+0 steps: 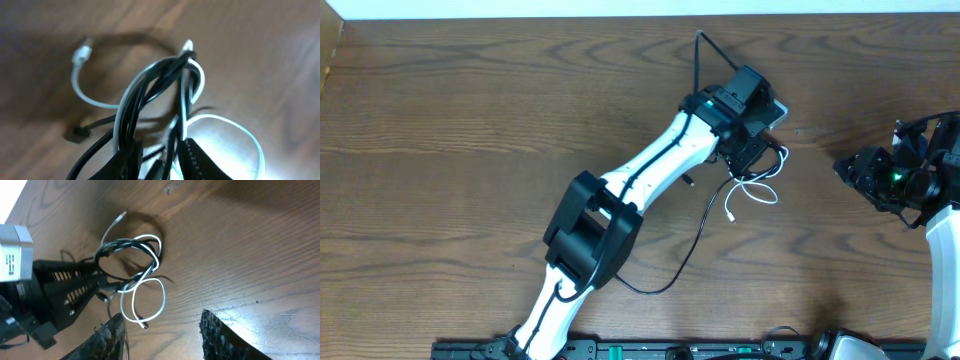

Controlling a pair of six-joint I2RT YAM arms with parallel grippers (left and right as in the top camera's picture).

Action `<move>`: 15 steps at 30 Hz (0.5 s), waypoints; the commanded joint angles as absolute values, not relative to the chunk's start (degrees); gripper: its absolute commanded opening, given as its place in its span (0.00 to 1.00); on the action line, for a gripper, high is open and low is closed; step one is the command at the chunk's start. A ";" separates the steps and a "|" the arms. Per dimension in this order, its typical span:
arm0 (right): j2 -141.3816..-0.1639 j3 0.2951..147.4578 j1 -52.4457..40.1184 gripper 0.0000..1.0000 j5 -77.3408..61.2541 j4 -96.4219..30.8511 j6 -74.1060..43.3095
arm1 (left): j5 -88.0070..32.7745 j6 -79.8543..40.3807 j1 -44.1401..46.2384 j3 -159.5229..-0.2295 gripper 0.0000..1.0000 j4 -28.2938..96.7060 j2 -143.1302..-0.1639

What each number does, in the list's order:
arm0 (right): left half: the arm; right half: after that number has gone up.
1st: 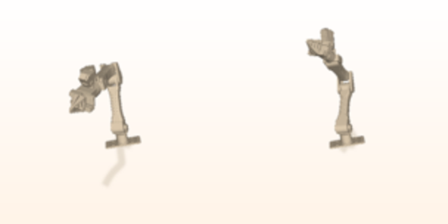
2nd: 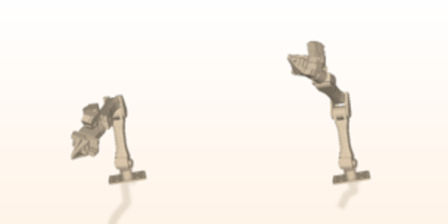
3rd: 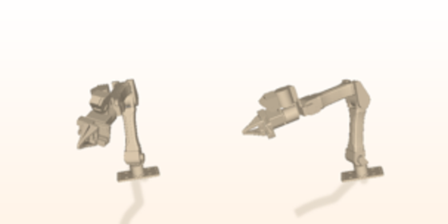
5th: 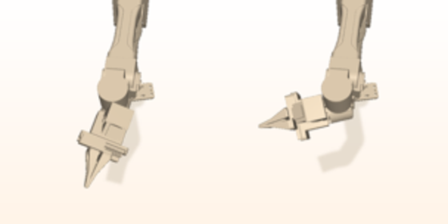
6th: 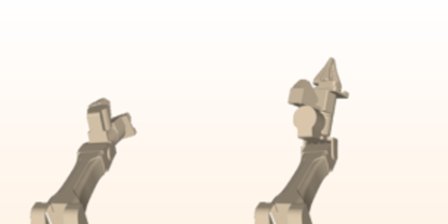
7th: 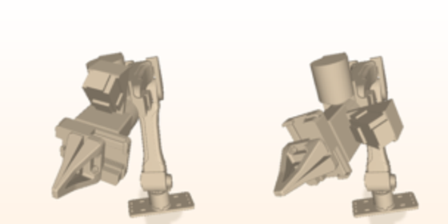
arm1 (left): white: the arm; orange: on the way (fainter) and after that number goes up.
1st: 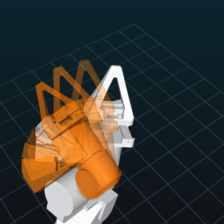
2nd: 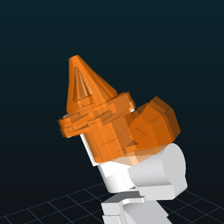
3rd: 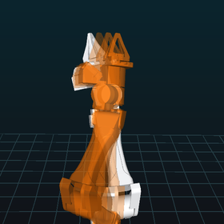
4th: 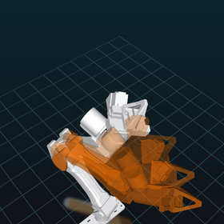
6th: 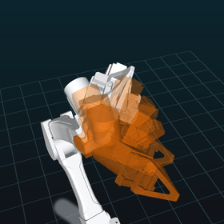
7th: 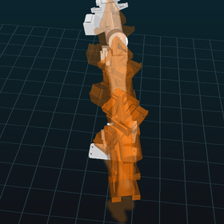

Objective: Untangle cables

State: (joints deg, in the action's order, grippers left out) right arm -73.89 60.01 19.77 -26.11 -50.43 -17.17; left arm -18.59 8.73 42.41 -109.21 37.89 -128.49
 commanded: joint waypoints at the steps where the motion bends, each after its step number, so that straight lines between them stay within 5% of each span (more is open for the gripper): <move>1: -73.89 60.77 20.10 0.46 -26.04 -50.57 -15.55 | -13.63 9.63 42.35 -109.73 0.32 37.17 -129.10; 12: -74.26 60.75 20.10 0.47 -26.04 -50.57 -15.55 | -9.98 9.65 42.35 -106.94 0.32 36.27 -131.90; 15: -74.26 60.75 20.10 0.47 -26.06 -50.46 -15.55 | -10.00 9.63 42.35 -106.91 0.23 36.86 -133.08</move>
State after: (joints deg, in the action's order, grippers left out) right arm -73.93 60.01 19.77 -26.09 -50.39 -16.62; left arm -11.60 9.10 42.48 -108.12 36.05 -130.61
